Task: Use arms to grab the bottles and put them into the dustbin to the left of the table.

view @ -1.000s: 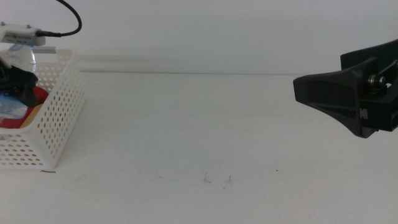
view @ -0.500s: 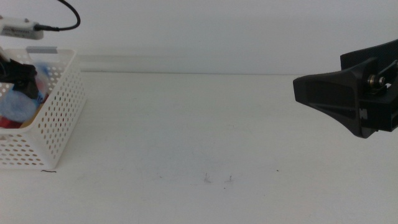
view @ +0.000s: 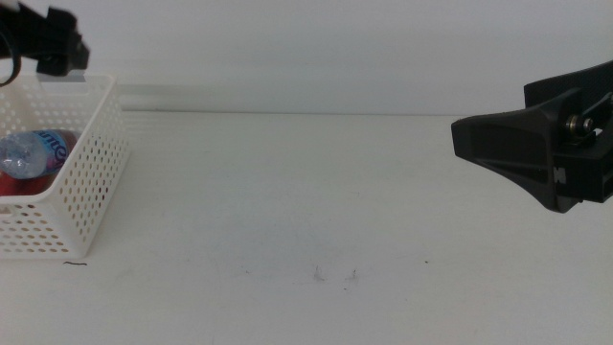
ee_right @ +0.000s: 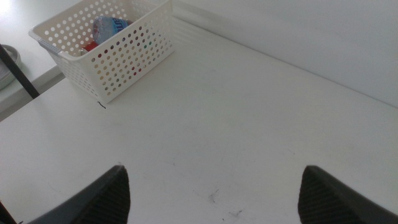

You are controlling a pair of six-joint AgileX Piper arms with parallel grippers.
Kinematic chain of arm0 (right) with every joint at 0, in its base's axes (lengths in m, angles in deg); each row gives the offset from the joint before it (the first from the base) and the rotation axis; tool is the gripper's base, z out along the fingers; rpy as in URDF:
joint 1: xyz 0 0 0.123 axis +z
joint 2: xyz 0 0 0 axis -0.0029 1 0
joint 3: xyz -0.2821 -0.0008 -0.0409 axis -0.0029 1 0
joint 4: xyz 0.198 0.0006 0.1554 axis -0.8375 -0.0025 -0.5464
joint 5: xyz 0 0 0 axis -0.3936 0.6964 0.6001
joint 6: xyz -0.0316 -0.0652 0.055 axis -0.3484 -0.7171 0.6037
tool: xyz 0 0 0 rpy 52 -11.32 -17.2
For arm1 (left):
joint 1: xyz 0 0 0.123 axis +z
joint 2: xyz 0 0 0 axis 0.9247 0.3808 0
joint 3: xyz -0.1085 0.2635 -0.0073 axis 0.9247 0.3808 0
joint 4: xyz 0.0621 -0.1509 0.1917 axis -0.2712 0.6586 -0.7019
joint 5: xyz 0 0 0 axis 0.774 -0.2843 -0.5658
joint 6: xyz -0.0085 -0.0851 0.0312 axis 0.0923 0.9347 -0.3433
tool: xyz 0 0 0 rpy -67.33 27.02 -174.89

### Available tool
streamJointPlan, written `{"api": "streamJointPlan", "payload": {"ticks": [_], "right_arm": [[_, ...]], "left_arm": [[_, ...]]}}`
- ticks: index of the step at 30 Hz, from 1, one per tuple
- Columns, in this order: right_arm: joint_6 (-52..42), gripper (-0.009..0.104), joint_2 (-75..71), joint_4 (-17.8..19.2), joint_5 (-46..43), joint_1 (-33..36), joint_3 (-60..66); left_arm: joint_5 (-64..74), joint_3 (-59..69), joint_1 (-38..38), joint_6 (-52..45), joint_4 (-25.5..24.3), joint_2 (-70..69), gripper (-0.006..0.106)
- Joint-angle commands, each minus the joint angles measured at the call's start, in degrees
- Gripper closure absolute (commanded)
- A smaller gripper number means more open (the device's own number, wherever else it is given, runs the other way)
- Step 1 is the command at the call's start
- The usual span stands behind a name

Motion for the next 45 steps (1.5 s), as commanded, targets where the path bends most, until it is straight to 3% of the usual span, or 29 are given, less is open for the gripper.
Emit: {"api": "streamJointPlan", "payload": {"ticks": [1,6,10,16,34,41,45], "right_arm": [[-0.18,0.005,-0.16,0.41,-0.36,-0.01,0.01],[-0.18,0.005,-0.16,0.41,-0.36,-0.01,0.01],[-0.18,0.005,-0.16,0.41,-0.36,-0.01,0.01],[-0.18,0.005,-0.16,0.41,-0.36,-0.01,0.01],[-0.18,0.005,-1.74,0.49,-1.58,-0.39,2.23],[-0.18,0.005,-8.00,-1.56,-18.25,-11.00,15.51],[-0.18,0.005,-14.52,-7.05,-23.44,-21.19,25.40]], "left_arm": [[-0.38,1.43,-3.17,0.72,-0.63,-4.06,0.007],[-0.37,4.78,-8.05,2.49,-1.91,-13.10,0.007],[-9.01,14.86,-11.87,9.79,-6.60,-25.39,0.007],[-12.31,26.77,-12.24,17.12,-8.82,-37.96,0.007],[-12.61,29.19,-12.24,16.63,-7.75,-42.93,0.007],[-20.44,39.90,-11.55,16.63,-5.87,-49.66,0.007],[-25.07,49.86,-8.51,16.63,-2.43,-54.72,0.007]]}}
